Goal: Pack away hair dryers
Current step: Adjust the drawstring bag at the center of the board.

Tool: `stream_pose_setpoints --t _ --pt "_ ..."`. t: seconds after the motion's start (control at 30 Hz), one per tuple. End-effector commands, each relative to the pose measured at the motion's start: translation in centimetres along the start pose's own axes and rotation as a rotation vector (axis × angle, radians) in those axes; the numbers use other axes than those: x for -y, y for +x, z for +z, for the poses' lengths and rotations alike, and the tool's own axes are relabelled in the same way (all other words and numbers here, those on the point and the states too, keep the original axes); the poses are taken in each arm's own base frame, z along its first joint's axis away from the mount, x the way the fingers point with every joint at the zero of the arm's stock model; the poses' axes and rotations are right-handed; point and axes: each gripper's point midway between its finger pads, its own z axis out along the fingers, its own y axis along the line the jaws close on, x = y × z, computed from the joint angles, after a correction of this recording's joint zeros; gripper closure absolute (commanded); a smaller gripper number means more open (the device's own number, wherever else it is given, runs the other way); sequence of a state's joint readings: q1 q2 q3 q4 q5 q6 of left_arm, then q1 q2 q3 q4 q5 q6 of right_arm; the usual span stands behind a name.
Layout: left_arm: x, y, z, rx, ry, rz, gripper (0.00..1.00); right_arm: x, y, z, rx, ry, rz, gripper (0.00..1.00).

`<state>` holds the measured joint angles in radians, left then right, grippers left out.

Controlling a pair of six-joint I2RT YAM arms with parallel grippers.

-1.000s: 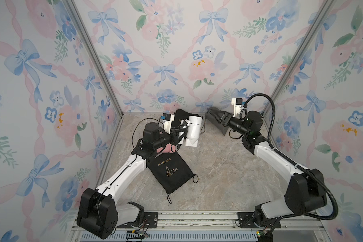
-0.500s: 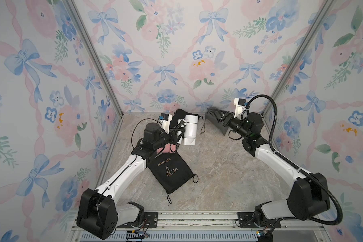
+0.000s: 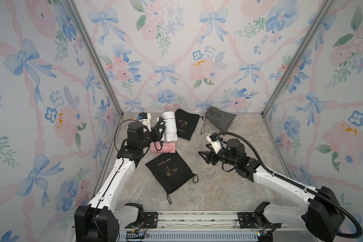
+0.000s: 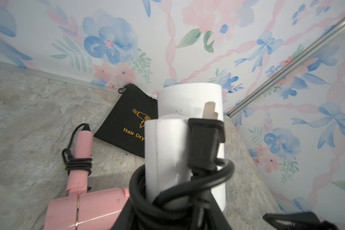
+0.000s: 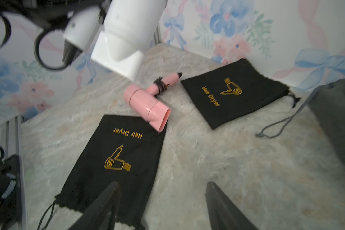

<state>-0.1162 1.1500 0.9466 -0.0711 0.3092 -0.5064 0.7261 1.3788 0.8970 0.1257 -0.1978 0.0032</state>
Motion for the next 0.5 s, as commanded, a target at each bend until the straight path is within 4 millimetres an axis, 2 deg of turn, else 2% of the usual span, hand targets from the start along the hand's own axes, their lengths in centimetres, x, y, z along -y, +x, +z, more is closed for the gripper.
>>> stream_pose_setpoints --t 0.0,0.13,0.27,0.37,0.47 --pt "0.2 -1.9 -1.7 0.068 0.010 -0.025 0.80 -2.8 3.6 1.1 -0.096 -0.011 -0.204 0.32" --pt "-1.4 -1.4 -2.0 0.068 -0.020 -0.051 0.80 -7.3 6.9 2.7 -0.175 -0.079 -0.335 0.33" --pt "-2.6 -1.1 -2.2 0.069 -0.051 -0.054 0.79 -10.8 9.5 4.5 -0.247 -0.142 -0.432 0.35" --pt "-3.1 -1.0 -2.3 0.072 -0.068 -0.052 0.79 -13.0 10.3 5.7 -0.260 -0.181 -0.489 0.36" --pt "-3.5 -1.0 -2.3 0.072 -0.076 -0.050 0.79 -14.3 11.7 7.2 -0.292 -0.210 -0.528 0.36"
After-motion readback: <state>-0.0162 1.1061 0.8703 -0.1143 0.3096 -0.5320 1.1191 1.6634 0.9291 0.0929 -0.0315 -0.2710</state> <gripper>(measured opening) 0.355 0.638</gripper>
